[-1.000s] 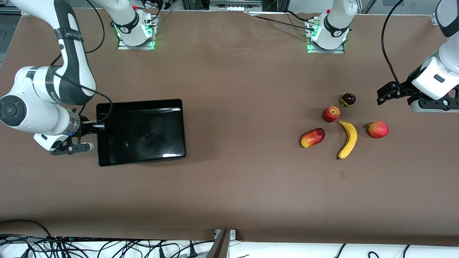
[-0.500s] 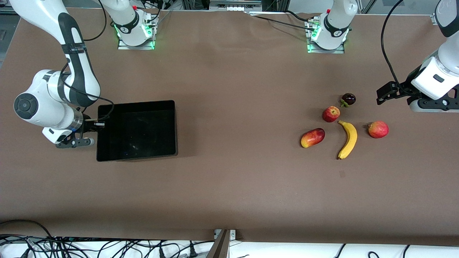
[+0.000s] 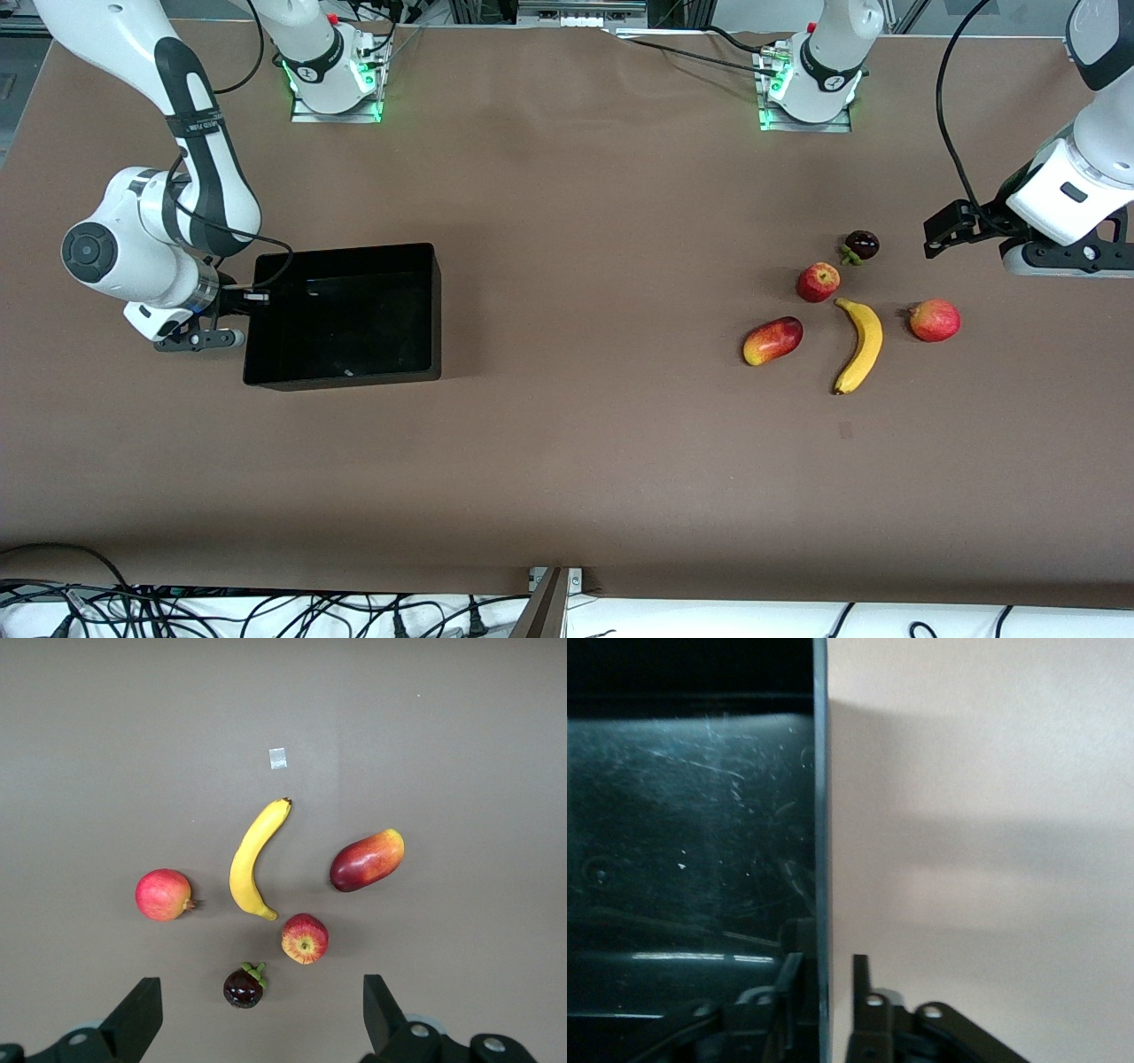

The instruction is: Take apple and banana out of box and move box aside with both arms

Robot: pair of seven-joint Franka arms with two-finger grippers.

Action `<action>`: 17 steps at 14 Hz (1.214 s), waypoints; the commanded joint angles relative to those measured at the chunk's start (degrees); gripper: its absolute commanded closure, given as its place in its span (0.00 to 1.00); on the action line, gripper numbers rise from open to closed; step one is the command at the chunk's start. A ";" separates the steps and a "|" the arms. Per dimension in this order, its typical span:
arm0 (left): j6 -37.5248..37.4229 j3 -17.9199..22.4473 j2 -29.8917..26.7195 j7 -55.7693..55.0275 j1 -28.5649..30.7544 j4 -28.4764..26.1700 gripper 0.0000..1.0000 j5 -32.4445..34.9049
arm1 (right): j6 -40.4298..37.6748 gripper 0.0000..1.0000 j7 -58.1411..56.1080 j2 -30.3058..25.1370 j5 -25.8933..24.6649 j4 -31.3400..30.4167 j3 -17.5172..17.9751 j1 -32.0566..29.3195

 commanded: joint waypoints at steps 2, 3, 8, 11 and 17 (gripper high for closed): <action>-0.38 -0.05 -0.81 0.01 -0.44 -0.01 0.00 0.10 | -13.47 0.00 -0.98 -3.73 0.33 10.45 0.47 0.43; -0.38 -0.05 -0.81 0.01 -0.44 -0.01 0.00 0.10 | -18.05 0.00 -1.07 -3.73 -0.10 15.20 0.47 0.43; -0.38 -0.14 -0.81 0.01 -0.44 0.08 0.00 0.10 | -39.18 0.00 4.61 -6.88 -0.89 29.04 0.73 1.57; -0.38 -0.14 -0.81 -0.08 -0.44 -0.01 0.00 0.10 | -42.61 0.00 7.27 -13.03 -6.77 28.43 0.91 4.47; -0.47 -0.14 -0.81 0.01 -0.44 0.08 0.00 0.10 | -39.80 0.00 7.19 -20.87 -8.01 20.43 3.87 1.94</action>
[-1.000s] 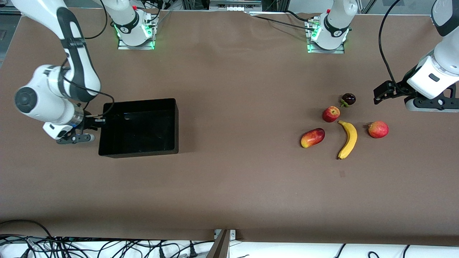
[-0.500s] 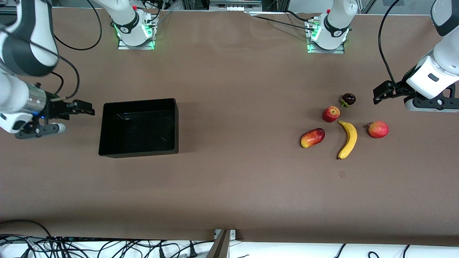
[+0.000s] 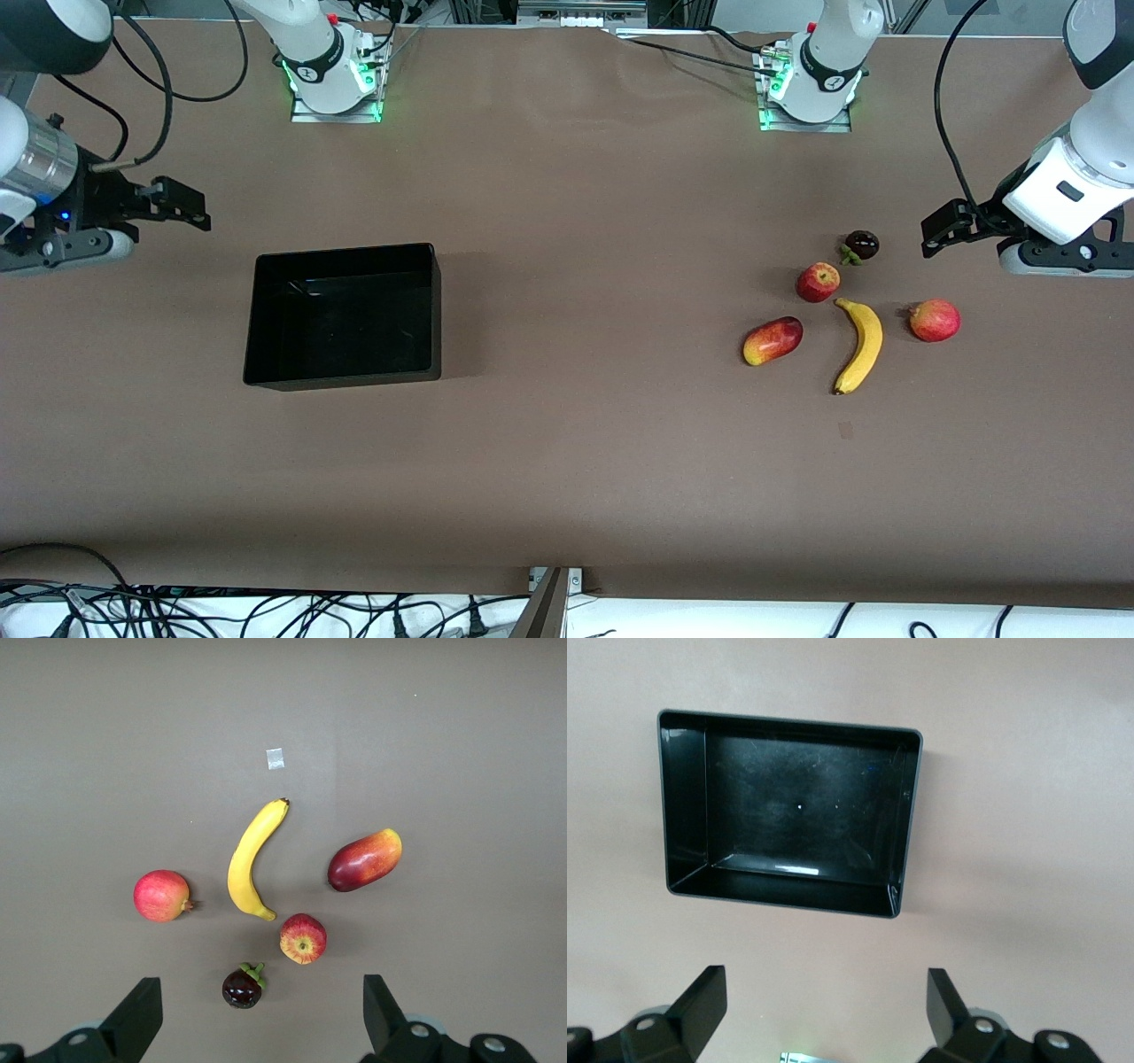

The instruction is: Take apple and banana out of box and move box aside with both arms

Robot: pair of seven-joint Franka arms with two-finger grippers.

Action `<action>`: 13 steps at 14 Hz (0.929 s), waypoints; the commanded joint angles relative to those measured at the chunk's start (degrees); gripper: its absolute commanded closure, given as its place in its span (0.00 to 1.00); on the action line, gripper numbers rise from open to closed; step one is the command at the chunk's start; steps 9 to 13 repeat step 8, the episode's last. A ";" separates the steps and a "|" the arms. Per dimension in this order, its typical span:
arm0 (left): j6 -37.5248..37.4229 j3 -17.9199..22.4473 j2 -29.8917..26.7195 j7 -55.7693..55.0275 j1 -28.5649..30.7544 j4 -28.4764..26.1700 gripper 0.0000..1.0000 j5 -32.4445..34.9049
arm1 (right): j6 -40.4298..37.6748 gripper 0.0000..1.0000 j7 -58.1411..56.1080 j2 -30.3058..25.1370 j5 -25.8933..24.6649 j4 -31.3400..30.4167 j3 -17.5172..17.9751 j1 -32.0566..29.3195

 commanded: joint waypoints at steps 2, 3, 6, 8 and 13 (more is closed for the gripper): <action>-0.46 0.09 -0.79 0.01 -0.38 -0.03 0.00 0.10 | 1.96 0.00 0.31 -3.10 -3.56 -3.70 10.97 -9.95; -0.46 0.00 -0.79 0.01 -0.38 -0.03 0.00 0.10 | 1.96 0.00 0.39 -3.10 -4.27 -3.44 14.58 -13.29; -0.46 0.09 -0.79 0.01 -0.38 -0.03 0.00 0.10 | 1.61 0.00 0.04 -2.58 -4.19 -2.30 16.81 -15.87; -0.55 0.09 -0.79 0.01 -0.38 -0.03 0.00 0.02 | 1.08 0.00 -0.22 -2.49 -4.19 -2.12 16.63 -15.88; -0.55 0.09 -0.79 0.01 -0.38 -0.03 0.00 0.02 | 1.08 0.00 -0.22 -2.49 -4.19 -2.12 16.63 -15.88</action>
